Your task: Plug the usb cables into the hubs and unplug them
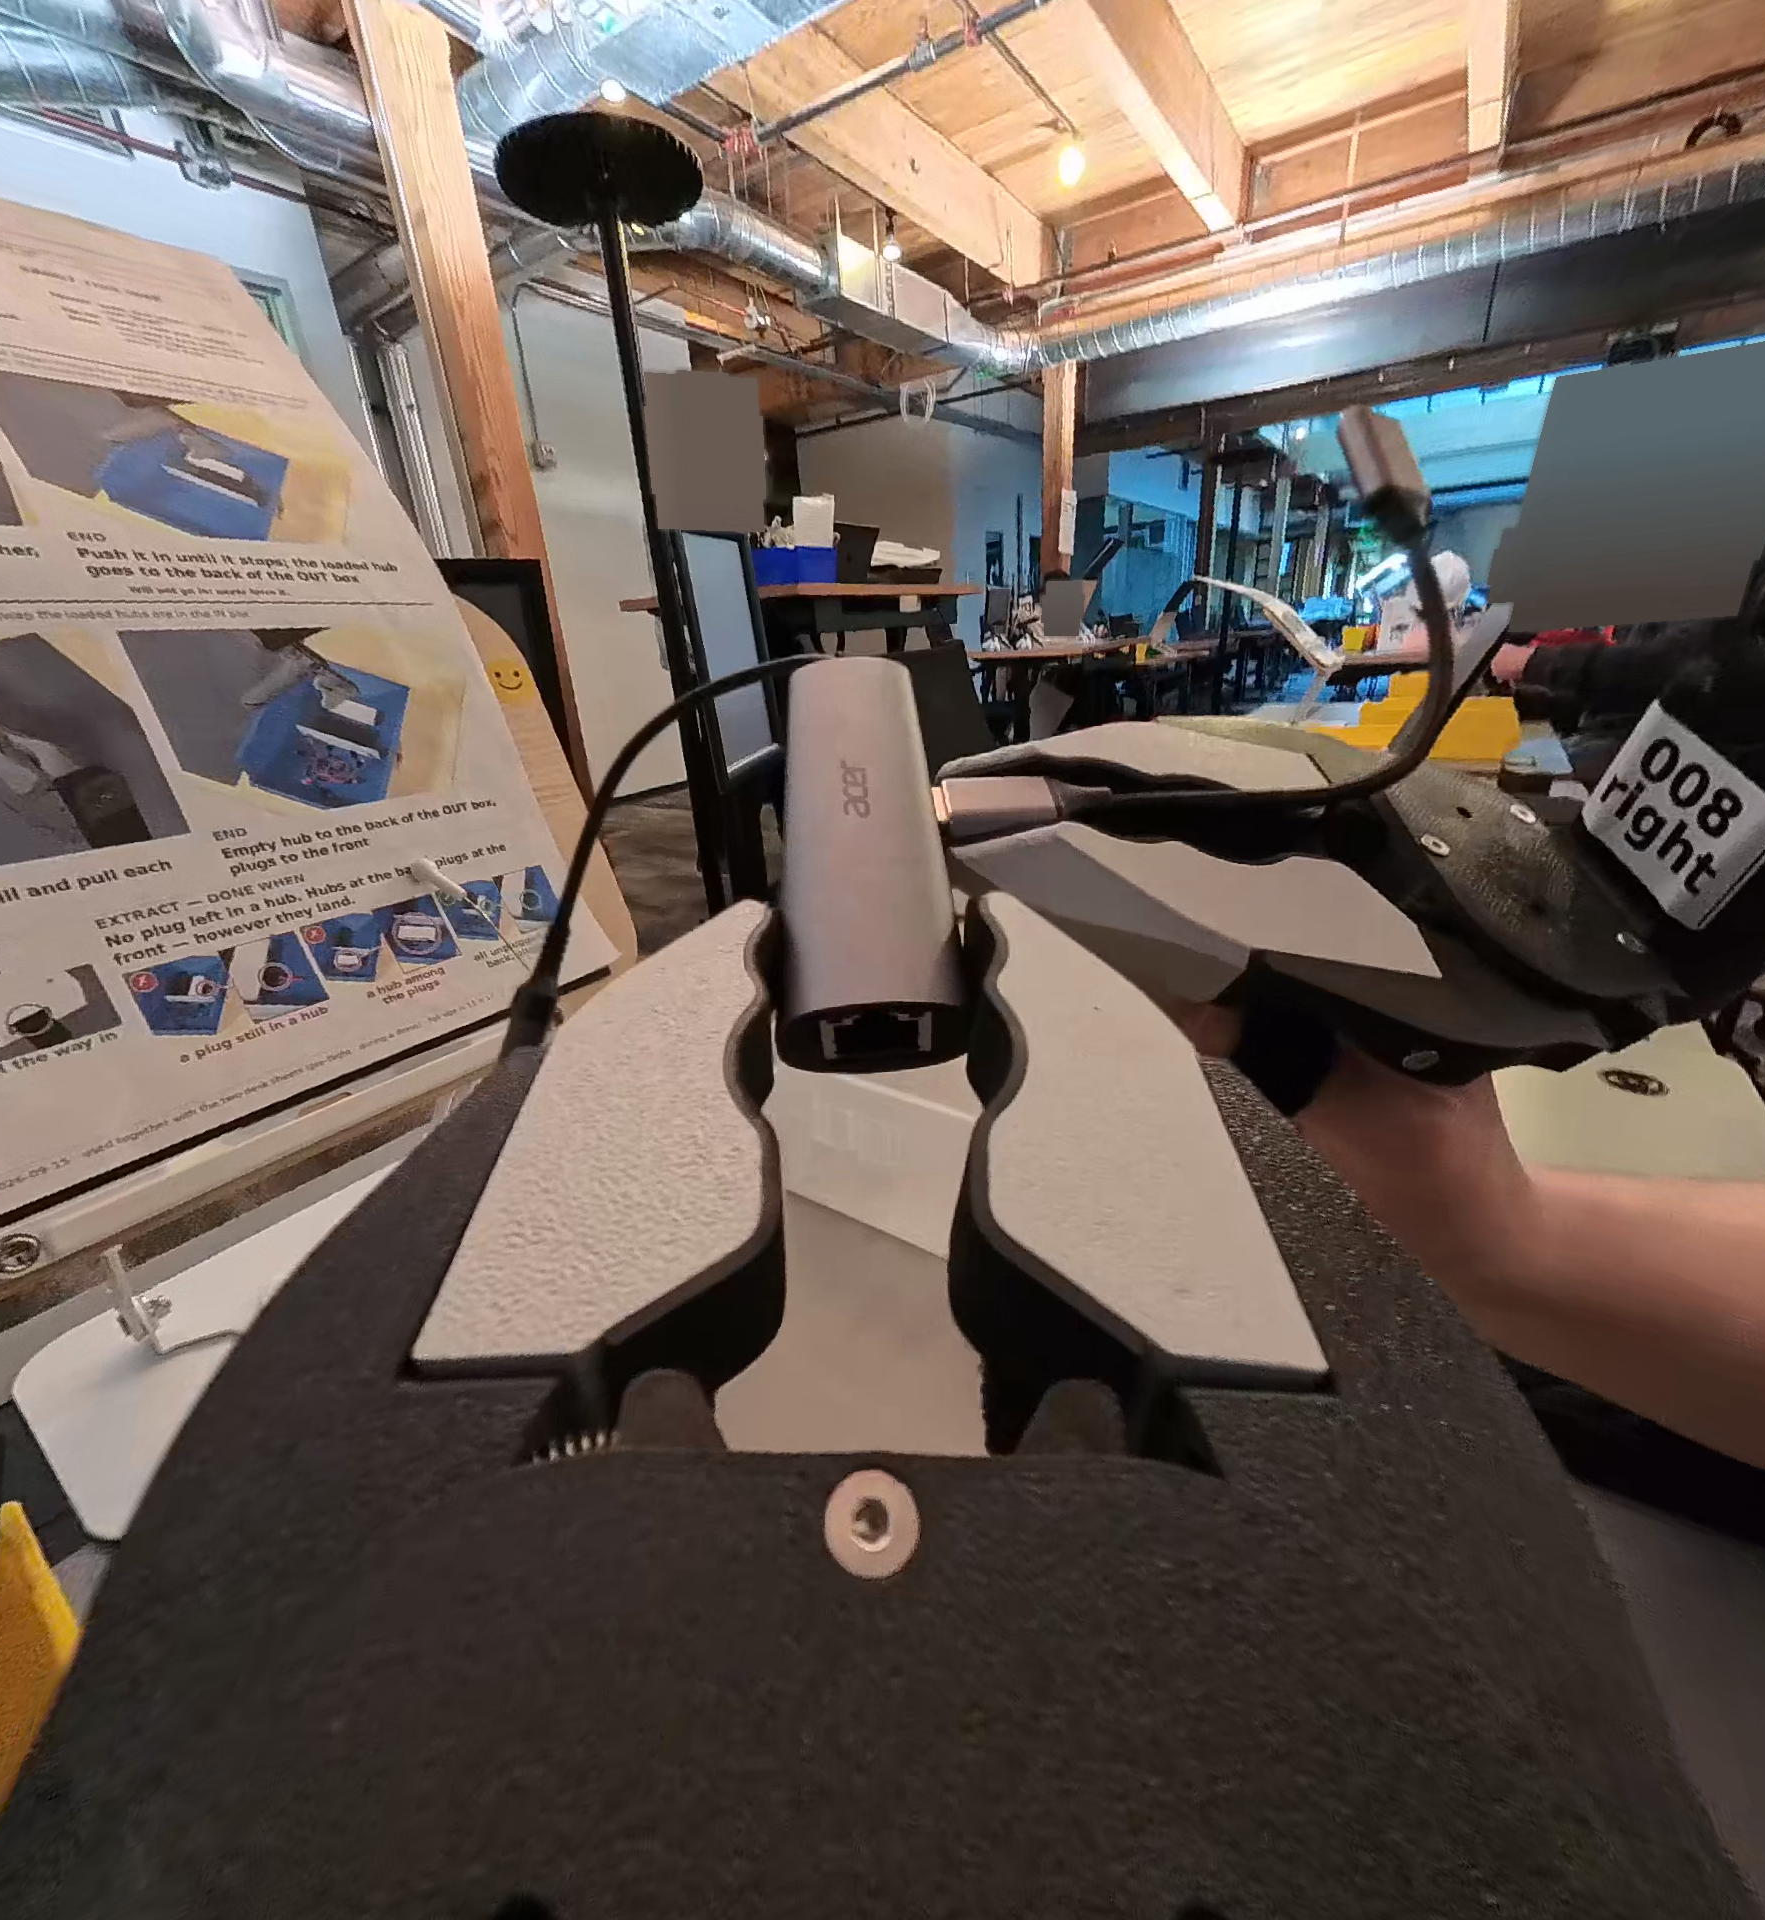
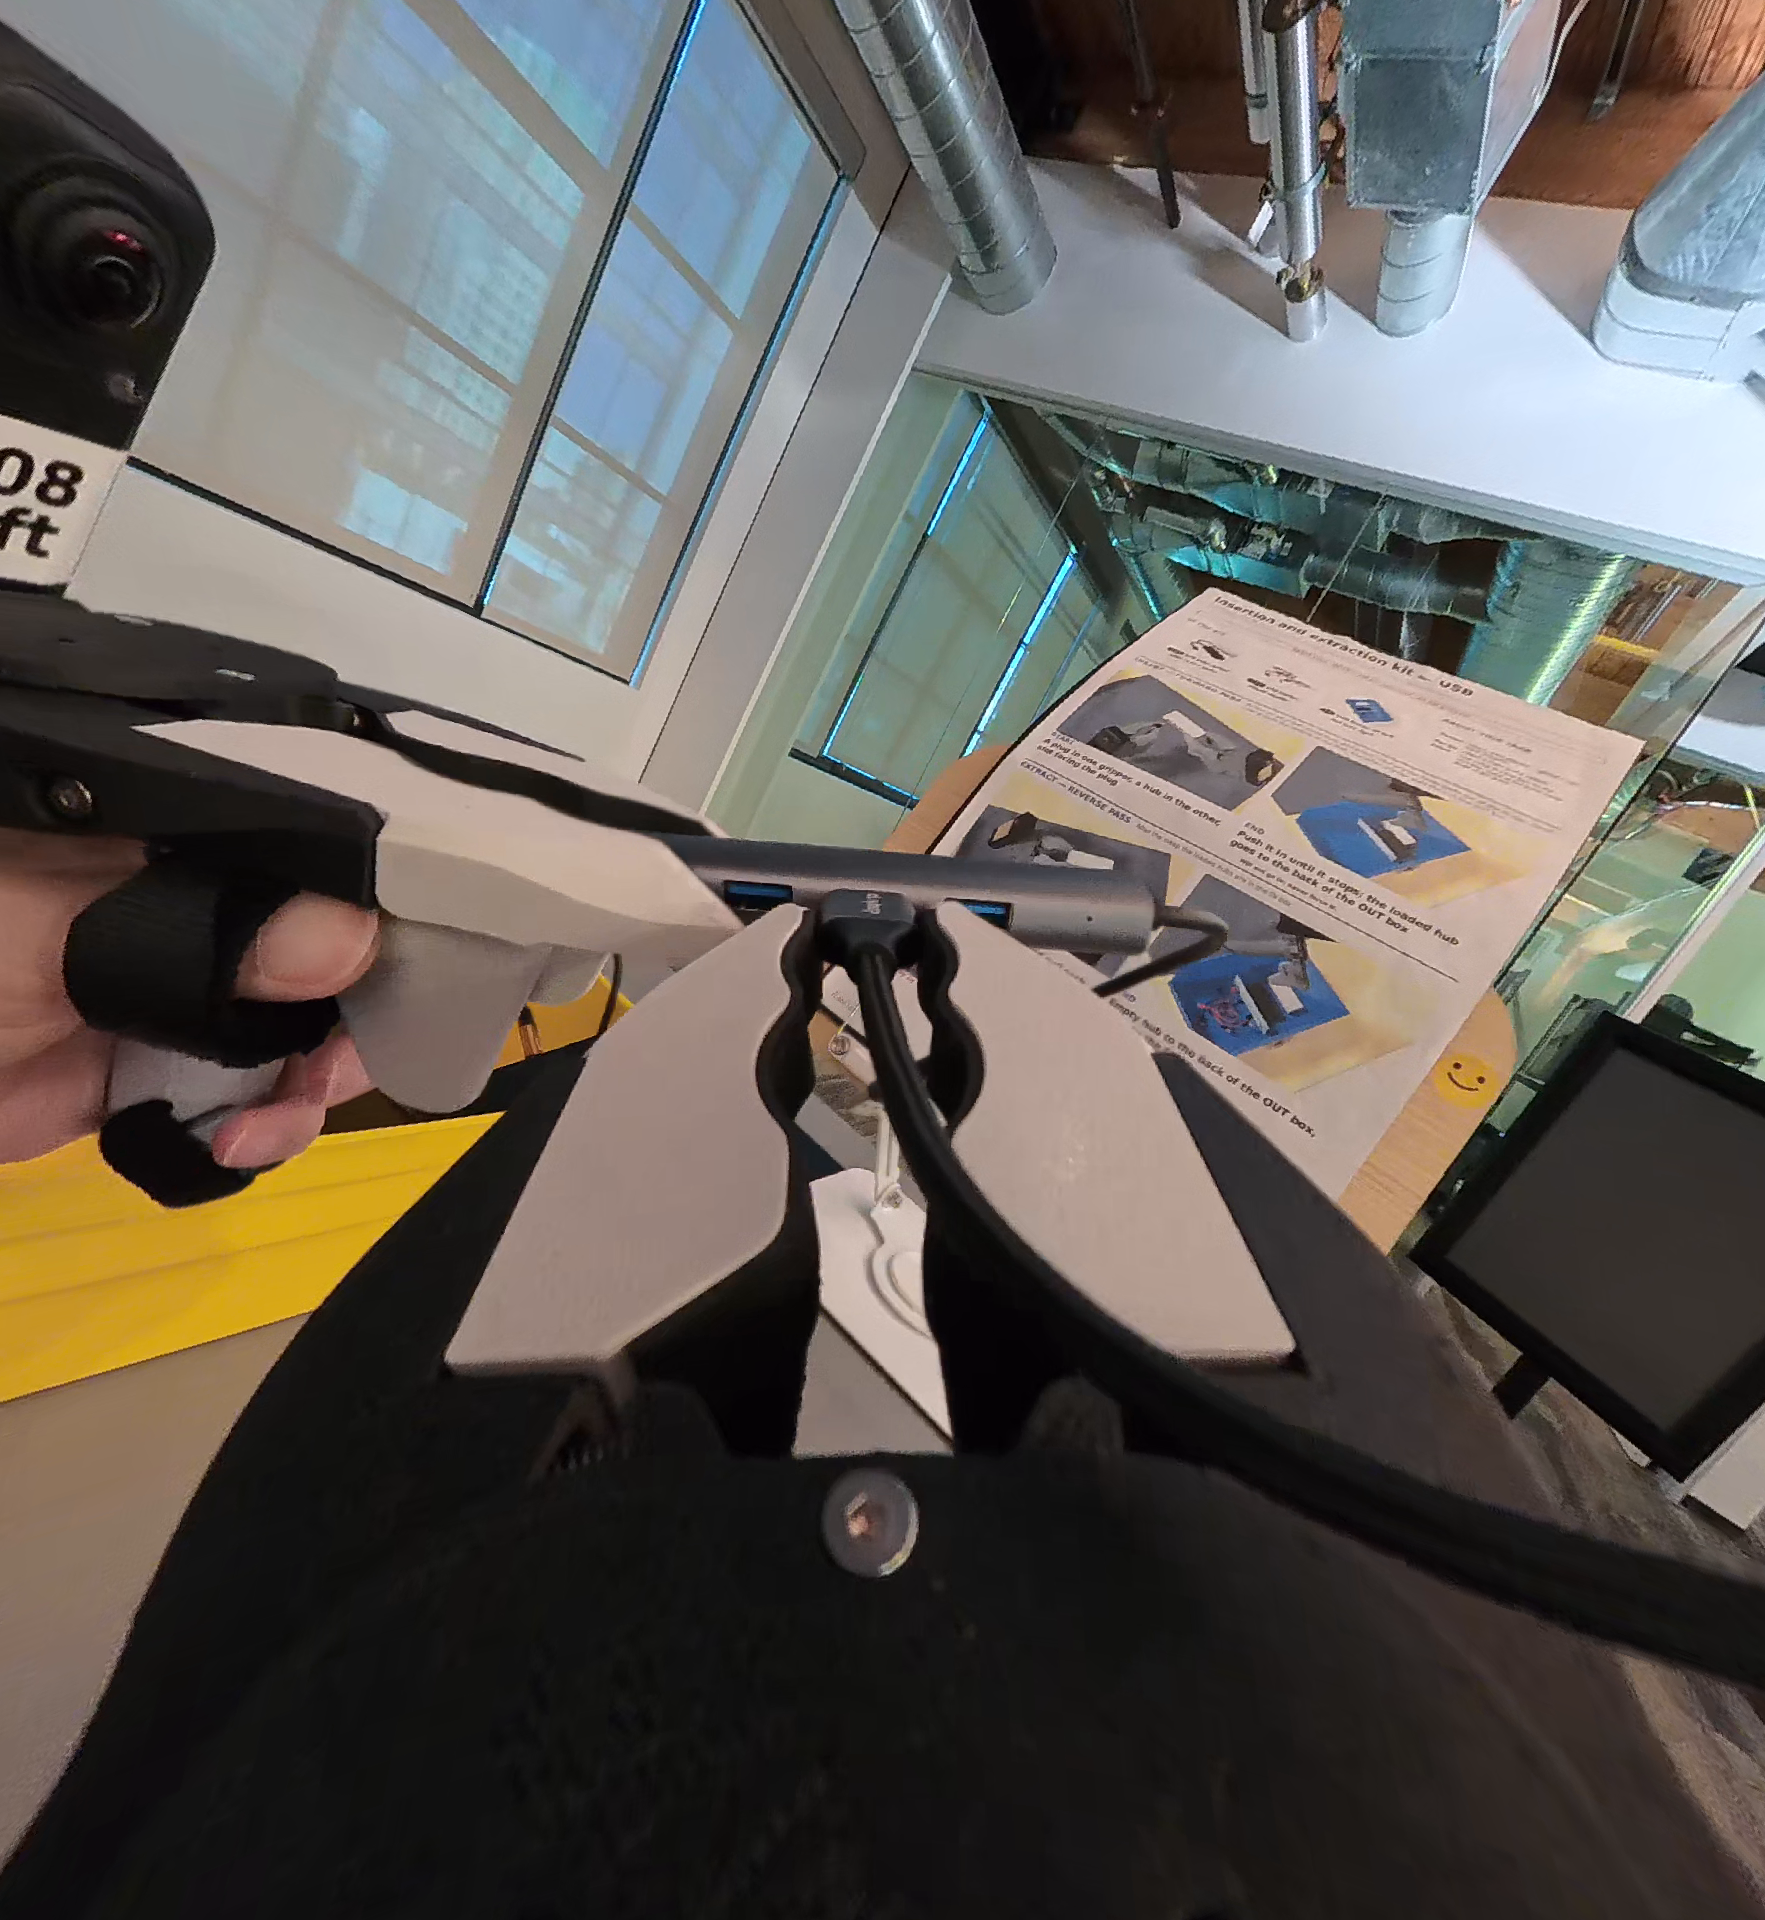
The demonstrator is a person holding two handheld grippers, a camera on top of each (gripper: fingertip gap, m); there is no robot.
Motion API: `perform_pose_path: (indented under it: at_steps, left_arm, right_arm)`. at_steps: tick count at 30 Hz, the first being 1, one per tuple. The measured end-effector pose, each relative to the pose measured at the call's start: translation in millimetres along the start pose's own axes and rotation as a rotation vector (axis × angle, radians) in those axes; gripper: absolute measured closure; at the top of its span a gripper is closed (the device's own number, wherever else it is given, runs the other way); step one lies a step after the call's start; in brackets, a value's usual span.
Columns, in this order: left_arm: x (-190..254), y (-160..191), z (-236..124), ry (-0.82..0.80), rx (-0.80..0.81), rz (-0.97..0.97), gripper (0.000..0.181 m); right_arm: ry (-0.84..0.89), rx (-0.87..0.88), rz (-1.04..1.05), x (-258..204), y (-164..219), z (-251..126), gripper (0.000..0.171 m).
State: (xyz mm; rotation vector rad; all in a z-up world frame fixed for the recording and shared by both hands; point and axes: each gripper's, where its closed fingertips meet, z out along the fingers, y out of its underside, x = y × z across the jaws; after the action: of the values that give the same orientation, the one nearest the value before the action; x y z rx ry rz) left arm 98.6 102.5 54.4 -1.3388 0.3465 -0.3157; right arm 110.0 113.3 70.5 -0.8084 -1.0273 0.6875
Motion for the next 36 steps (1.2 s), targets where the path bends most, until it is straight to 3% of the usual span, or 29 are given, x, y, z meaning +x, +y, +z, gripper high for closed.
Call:
perform_pose_path:
  at_steps: [17, 24, 27, 36]
  left_arm:
    - [-3, -13, 6, -0.089, 0.106, 0.022, 0.148]
    - [-2, -29, 23, -0.053, 0.199, 0.020, 0.148]
    - [-2, -25, 32, -0.007, 0.149, 0.012, 0.148]
    - [6, -43, 26, 0.036, 0.200, 0.033, 0.148]
  right_arm:
    - [0.066, 0.049, -0.030, 8, -6, 2, 0.153]
    - [0.128, 0.053, -0.037, 28, -18, 3, 0.153]
    - [0.127, 0.033, -0.056, 36, -12, 0, 0.153]
    - [0.109, 0.102, -0.081, 34, -32, -4, 0.153]
